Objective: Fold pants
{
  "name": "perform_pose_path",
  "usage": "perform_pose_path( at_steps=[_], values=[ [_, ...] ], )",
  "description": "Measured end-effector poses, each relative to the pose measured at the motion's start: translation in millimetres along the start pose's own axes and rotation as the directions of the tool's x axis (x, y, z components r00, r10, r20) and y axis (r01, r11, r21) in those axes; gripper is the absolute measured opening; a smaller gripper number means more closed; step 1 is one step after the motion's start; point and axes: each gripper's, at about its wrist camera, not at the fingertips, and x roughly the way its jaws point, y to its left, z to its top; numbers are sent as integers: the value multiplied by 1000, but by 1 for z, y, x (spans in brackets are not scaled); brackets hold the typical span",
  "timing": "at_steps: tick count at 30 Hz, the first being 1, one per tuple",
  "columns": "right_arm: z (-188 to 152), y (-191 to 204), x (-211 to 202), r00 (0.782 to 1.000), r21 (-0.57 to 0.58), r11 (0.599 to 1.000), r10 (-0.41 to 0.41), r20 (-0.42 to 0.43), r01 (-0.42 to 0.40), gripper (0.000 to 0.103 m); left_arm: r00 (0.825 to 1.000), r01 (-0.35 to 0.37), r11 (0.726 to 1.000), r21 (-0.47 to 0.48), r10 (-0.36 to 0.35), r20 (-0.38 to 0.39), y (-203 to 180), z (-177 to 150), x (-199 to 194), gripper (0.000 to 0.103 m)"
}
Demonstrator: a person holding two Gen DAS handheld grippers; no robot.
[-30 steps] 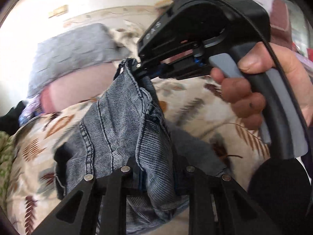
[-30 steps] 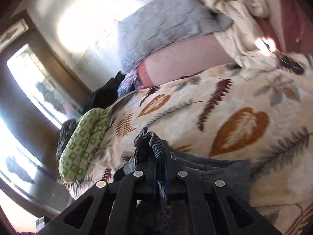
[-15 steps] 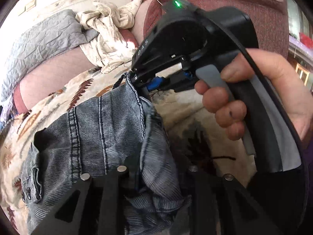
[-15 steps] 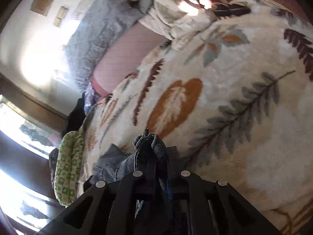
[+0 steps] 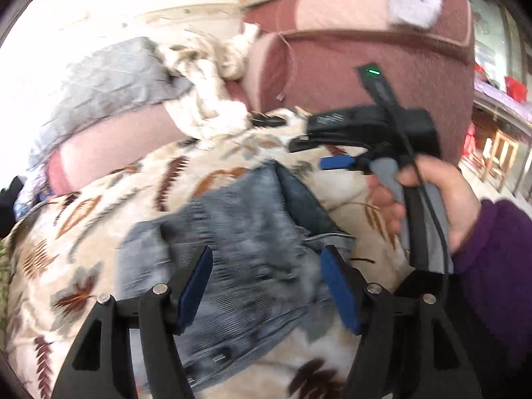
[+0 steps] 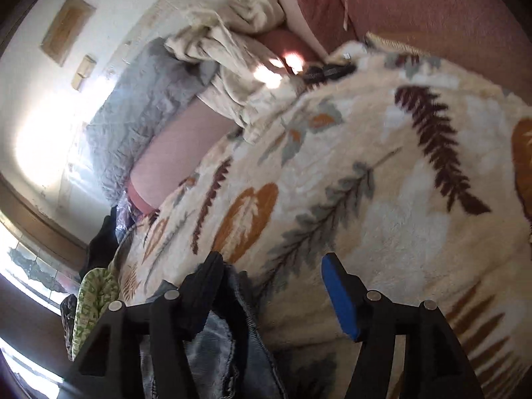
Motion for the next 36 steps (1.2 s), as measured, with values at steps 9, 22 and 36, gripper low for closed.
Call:
perform_pose_path(
  at_steps=[9, 22, 36],
  values=[
    [-42, 87, -14, 984, -239, 957, 176, 37, -162, 66, 972, -235, 953, -192, 236, -19, 97, -14, -24, 75],
    [-68, 54, -10, 941, -106, 968, 191, -279, -228, 65, 963, -214, 943, -255, 159, -220, 105, -53, 21, 75],
    [-71, 72, -19, 940, -115, 963, 205, -274, -244, 65, 951, -198, 953, -231, 130, -280, 75, -65, 42, 73]
  ],
)
